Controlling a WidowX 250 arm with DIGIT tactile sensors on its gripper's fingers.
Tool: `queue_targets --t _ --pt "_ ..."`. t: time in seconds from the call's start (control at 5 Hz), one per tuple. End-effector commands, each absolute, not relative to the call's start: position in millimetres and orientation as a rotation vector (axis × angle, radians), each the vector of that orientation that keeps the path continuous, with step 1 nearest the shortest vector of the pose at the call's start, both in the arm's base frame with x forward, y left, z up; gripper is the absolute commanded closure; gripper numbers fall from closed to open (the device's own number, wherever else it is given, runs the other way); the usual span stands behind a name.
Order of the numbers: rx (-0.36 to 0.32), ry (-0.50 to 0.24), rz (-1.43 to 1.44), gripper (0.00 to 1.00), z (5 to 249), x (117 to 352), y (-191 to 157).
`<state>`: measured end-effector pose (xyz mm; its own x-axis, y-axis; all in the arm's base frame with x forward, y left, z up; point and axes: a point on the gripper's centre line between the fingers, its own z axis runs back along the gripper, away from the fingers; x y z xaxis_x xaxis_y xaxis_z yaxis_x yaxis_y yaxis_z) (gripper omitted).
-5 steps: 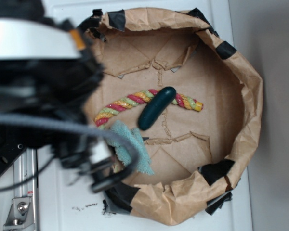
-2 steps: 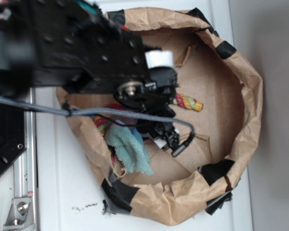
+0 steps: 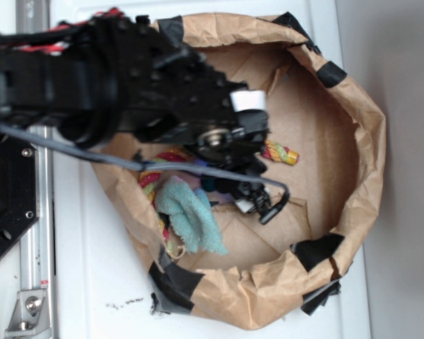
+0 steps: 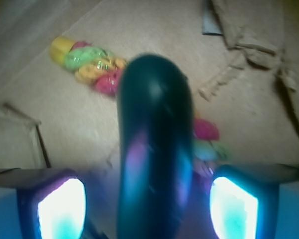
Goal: Grab the plastic pickle.
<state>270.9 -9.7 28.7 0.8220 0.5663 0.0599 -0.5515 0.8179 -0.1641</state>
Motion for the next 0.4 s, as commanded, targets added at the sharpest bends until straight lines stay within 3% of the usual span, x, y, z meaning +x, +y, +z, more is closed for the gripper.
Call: queue_targets --t 0.0,0.2 --pt "-0.197 -0.16 0.57 1.0 47.3 297.9 -8.7" --pt "-0.16 -0.229 0.481 1.0 60.1 309.8 -7.8"
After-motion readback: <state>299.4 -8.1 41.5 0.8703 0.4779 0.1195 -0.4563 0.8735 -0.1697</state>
